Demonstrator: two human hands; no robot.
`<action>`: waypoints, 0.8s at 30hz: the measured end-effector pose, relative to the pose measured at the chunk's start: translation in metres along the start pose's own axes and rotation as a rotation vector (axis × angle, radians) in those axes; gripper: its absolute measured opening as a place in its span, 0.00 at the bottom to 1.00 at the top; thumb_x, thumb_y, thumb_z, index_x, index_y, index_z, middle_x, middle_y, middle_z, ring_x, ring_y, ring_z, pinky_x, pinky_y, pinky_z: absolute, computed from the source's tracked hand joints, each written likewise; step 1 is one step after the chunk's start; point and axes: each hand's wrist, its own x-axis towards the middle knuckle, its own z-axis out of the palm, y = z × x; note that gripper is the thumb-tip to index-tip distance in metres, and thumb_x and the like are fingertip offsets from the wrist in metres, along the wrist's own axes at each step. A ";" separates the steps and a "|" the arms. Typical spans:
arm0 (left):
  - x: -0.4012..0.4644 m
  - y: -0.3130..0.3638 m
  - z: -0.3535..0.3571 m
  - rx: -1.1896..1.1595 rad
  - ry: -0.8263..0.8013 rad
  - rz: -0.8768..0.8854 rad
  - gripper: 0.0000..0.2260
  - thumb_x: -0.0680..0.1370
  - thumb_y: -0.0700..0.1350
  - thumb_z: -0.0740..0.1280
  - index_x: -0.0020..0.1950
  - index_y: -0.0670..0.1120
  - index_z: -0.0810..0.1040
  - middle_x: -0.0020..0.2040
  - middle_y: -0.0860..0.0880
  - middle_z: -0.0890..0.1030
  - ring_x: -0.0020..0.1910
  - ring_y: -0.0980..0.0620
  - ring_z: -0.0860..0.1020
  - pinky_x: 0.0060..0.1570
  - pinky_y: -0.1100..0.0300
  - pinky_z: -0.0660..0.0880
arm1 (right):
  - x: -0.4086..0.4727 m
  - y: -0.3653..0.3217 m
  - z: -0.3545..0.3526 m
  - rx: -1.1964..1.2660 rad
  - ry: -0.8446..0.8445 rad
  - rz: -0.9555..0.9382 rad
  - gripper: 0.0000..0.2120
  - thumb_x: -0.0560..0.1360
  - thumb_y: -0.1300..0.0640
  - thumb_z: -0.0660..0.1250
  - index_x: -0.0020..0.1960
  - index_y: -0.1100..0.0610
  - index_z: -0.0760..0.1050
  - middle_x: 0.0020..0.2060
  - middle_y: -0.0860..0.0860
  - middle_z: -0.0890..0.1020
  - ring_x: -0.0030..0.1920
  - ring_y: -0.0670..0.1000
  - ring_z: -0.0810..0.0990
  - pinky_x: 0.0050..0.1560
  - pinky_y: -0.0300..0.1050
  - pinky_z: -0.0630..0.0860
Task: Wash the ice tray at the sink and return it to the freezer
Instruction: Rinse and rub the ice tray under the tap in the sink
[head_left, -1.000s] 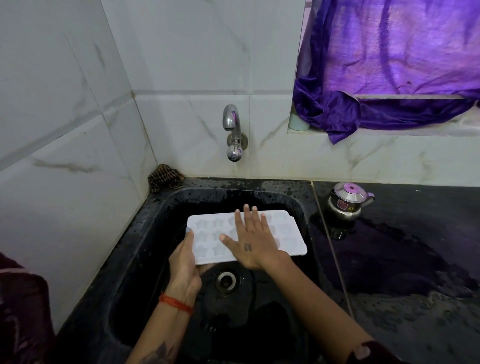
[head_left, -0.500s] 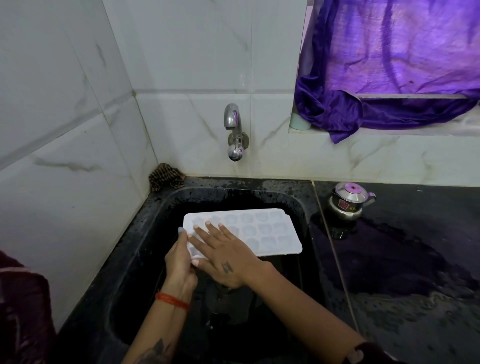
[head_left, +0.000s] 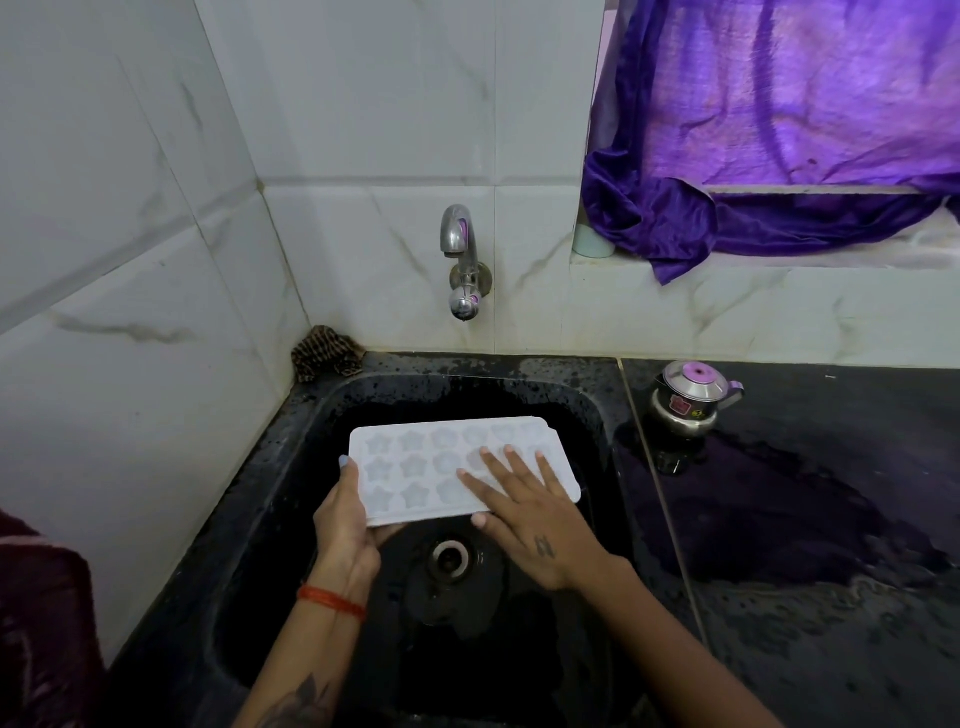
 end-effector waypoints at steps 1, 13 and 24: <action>0.000 0.000 -0.001 0.003 0.002 0.001 0.16 0.79 0.56 0.61 0.54 0.45 0.77 0.41 0.46 0.80 0.39 0.48 0.79 0.38 0.49 0.77 | -0.001 0.005 0.000 0.008 0.015 0.032 0.34 0.72 0.33 0.29 0.75 0.40 0.43 0.76 0.44 0.43 0.75 0.48 0.35 0.73 0.52 0.31; 0.000 -0.001 -0.005 0.041 -0.010 0.021 0.16 0.79 0.56 0.60 0.54 0.45 0.76 0.42 0.47 0.80 0.40 0.49 0.79 0.37 0.51 0.78 | 0.001 0.034 -0.011 0.454 0.121 0.534 0.33 0.80 0.42 0.51 0.77 0.54 0.42 0.77 0.53 0.49 0.76 0.55 0.53 0.71 0.49 0.56; 0.008 -0.011 -0.015 0.137 -0.042 0.007 0.17 0.81 0.56 0.57 0.56 0.45 0.76 0.44 0.47 0.81 0.41 0.49 0.79 0.35 0.55 0.77 | 0.009 0.043 -0.023 0.857 0.266 0.764 0.15 0.75 0.59 0.67 0.62 0.58 0.74 0.55 0.56 0.80 0.54 0.56 0.79 0.56 0.55 0.77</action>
